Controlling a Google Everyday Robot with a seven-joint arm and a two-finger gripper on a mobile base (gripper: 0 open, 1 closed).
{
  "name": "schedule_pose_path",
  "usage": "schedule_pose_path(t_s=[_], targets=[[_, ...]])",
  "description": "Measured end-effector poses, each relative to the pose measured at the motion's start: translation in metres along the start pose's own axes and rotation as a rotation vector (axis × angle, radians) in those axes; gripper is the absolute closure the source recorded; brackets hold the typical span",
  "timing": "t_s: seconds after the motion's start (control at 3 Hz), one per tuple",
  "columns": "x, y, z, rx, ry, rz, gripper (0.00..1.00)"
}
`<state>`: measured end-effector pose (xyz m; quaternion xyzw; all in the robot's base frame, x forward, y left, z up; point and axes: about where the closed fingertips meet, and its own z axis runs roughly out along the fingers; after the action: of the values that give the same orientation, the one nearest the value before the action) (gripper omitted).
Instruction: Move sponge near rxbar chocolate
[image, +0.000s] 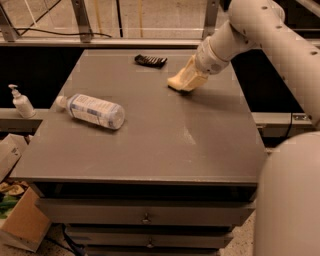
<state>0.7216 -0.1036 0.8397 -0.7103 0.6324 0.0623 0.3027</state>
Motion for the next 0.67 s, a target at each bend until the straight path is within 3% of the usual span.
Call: schedule_pose_path(t_s=[0.33,0.67], targets=[[0.0013,-0.0088,0.0277,-0.065,-0.010,-0.041,1.00],[-0.0004,-0.0100,0.0248,-0.065,-0.010,-0.041,1.00]])
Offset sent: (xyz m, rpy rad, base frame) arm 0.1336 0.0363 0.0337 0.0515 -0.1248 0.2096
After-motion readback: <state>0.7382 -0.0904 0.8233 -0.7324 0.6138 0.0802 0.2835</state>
